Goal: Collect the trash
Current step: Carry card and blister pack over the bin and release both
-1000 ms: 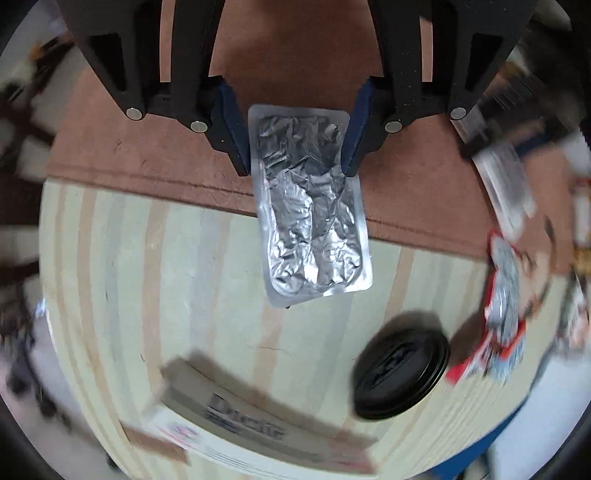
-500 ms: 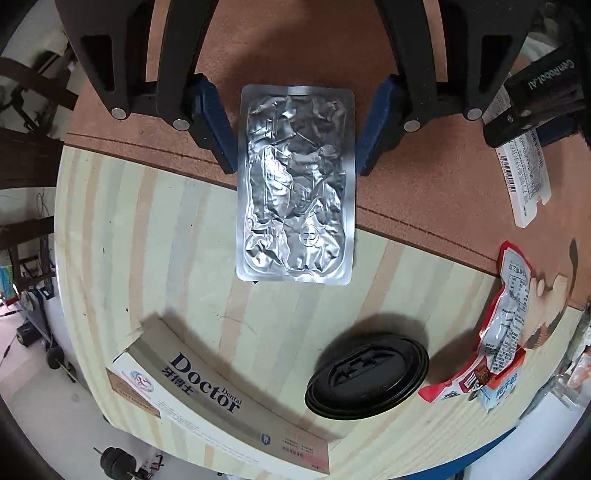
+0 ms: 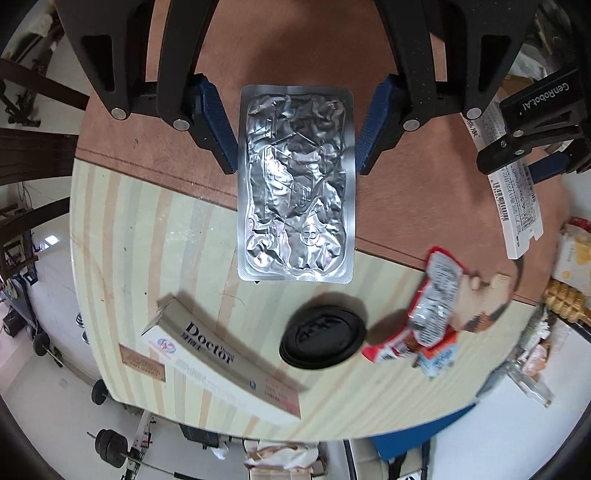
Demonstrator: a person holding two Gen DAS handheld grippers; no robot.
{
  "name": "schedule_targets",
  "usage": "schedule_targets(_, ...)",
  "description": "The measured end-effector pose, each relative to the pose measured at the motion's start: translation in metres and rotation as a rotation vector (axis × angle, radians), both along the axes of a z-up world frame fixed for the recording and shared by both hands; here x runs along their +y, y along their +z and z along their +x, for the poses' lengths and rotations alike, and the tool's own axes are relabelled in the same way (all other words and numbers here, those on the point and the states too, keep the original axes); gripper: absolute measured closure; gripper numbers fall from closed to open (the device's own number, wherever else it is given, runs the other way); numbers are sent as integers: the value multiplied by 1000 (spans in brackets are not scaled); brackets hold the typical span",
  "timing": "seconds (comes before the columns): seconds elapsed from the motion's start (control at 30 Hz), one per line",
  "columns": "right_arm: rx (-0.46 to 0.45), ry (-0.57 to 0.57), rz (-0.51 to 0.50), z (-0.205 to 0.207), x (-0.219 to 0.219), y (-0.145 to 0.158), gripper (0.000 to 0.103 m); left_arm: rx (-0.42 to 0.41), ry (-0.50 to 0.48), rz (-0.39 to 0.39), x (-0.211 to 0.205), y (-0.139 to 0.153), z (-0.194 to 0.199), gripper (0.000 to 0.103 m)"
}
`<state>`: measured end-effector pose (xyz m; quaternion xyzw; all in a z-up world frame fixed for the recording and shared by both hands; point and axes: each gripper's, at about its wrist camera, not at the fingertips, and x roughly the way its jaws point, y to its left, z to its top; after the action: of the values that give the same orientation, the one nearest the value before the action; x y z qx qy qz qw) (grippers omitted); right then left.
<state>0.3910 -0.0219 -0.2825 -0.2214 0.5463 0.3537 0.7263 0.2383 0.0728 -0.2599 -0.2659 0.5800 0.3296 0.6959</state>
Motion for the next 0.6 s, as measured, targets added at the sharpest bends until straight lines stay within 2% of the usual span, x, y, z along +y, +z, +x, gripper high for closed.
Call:
schedule_targets(0.1, -10, -9, 32, -15, -10, 19, 37, -58, -10, 4, -6, 22, -20, 28)
schedule_targets(0.2, -25, -21, 68, -39, -27, 39, 37, -115, -22, 7, -12, 32, -42, 28)
schedule_targets(0.23, -29, -26, 81, -49, -30, 45, 37, -127, -26, 7, -11, 30, -45, 28)
schedule_targets(0.37, -41, -52, 118, -97, -53, 54, 37, -175, -39, -9, -26, 32, -101, 28)
schedule_targets(0.5, -21, -75, 126, -154, -85, 51, 37, -160, -42, -59, -47, 12, -162, 28)
schedule_targets(0.6, 40, -91, 93, -202, -112, 26, 37, -106, -26, -125, -62, -24, -202, 28)
